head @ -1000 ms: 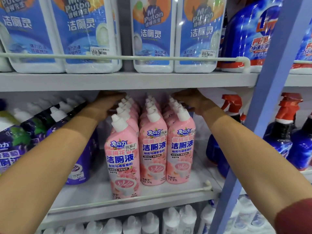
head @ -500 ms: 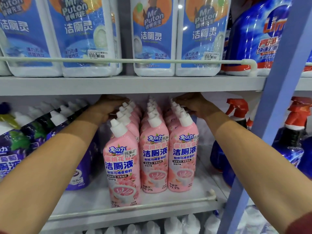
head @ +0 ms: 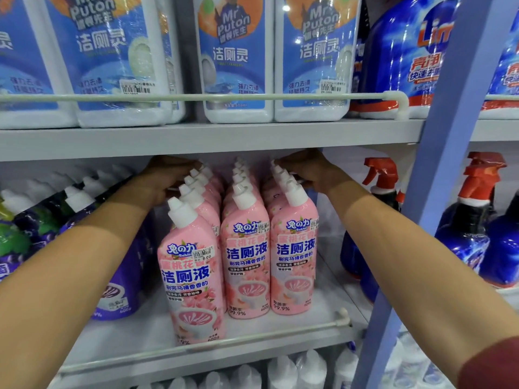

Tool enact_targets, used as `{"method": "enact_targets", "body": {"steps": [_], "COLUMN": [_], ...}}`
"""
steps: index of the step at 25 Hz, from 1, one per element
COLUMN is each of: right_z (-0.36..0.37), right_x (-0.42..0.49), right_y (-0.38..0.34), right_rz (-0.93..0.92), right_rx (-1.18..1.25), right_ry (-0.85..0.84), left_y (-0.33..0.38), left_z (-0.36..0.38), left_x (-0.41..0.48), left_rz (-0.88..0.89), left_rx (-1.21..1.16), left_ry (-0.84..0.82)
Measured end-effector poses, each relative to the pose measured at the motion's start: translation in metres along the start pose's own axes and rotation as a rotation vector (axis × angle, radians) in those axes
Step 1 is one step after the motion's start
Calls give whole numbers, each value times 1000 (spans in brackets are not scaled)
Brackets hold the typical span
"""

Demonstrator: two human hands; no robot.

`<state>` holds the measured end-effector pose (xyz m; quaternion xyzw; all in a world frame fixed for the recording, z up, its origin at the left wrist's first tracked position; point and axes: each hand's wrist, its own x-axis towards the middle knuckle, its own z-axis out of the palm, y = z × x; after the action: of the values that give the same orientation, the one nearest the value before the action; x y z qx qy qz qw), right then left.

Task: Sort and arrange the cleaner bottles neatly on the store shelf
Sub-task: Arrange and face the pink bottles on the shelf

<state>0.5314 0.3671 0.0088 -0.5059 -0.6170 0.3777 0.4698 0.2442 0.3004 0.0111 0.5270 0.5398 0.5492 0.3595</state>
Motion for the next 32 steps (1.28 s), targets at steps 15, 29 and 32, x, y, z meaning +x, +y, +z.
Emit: {"method": "enact_targets", "body": {"steps": [15,29,32], "right_z": [-1,-20,-17], "right_x": [-21,-125,-120], "right_y": [-5,-7,-10], "right_rz": [71,-76,-47], "right_rx": [91,105,90], "right_ry": [-53,52,70], "left_y": [-5,-22,-21], "left_z": [-6,-33,-26], "left_x": [-6,-109,-108], "left_rz": [-104,197,188], "left_rx": [-38,6,29], "left_ry": [-13,-48,20]}}
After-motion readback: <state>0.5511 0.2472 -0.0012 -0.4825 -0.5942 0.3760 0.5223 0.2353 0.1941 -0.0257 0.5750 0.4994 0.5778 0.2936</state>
